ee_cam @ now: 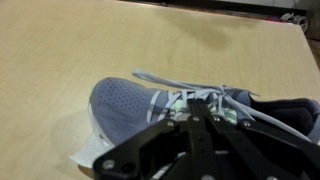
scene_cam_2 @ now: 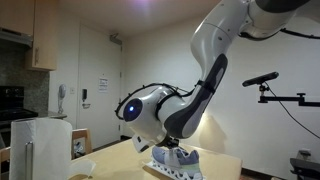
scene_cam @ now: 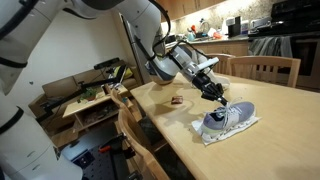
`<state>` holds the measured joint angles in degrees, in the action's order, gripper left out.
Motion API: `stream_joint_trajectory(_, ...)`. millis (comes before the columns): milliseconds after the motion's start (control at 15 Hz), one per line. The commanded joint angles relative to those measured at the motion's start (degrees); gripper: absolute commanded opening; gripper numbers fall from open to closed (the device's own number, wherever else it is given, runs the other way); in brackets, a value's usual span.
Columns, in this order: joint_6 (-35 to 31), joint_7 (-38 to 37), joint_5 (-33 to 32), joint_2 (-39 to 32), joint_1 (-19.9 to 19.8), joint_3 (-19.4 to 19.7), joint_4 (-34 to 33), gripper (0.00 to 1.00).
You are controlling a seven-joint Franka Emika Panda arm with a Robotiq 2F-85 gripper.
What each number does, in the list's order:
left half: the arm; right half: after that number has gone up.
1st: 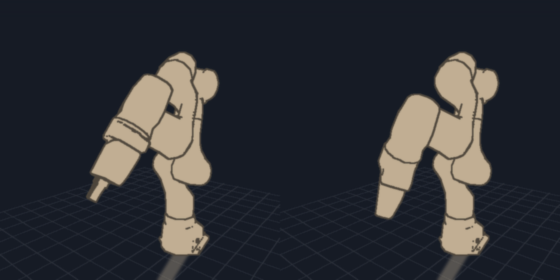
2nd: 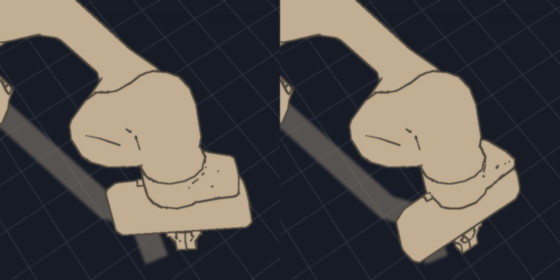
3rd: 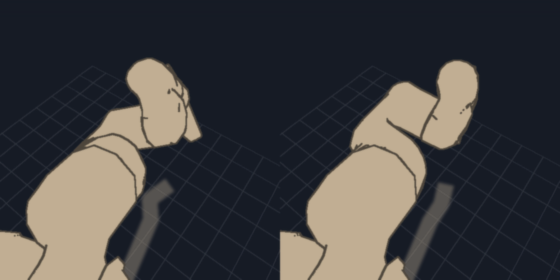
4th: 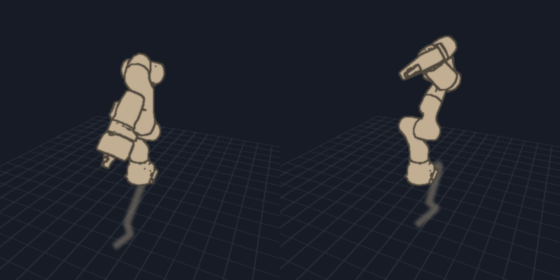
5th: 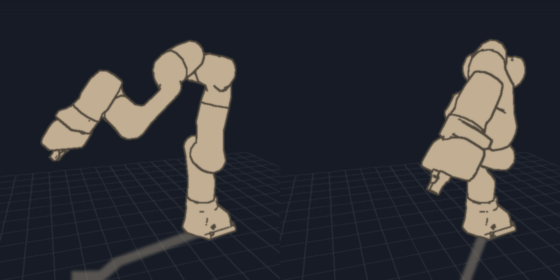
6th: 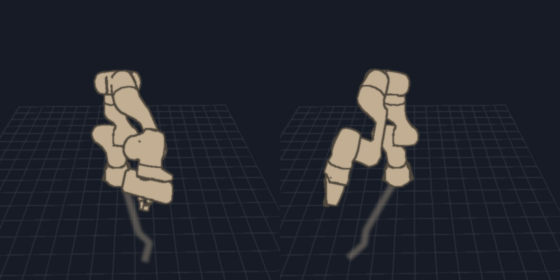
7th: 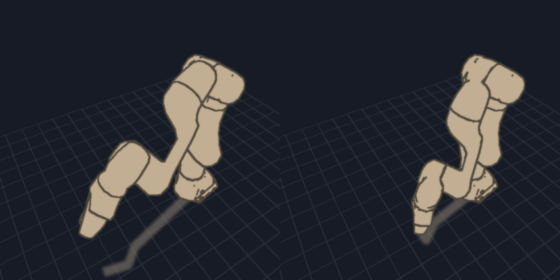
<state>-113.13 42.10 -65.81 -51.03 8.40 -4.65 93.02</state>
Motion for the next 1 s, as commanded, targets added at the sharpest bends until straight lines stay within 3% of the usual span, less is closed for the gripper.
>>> stream_joint_trajectory(0, 2.04, 1.58, 2.39, -0.68, -0.82, -0.69, -1.83, 0.27)
stream_joint_trajectory(667, -0.12, 7.89, 1.56, -0.2, -0.17, -1.77, -0.45, 0.99)
stream_joint_trajectory(933, 0.13, 9.62, 0.63, 1.56, 1.51, -2.79, 1.24, 1.0)
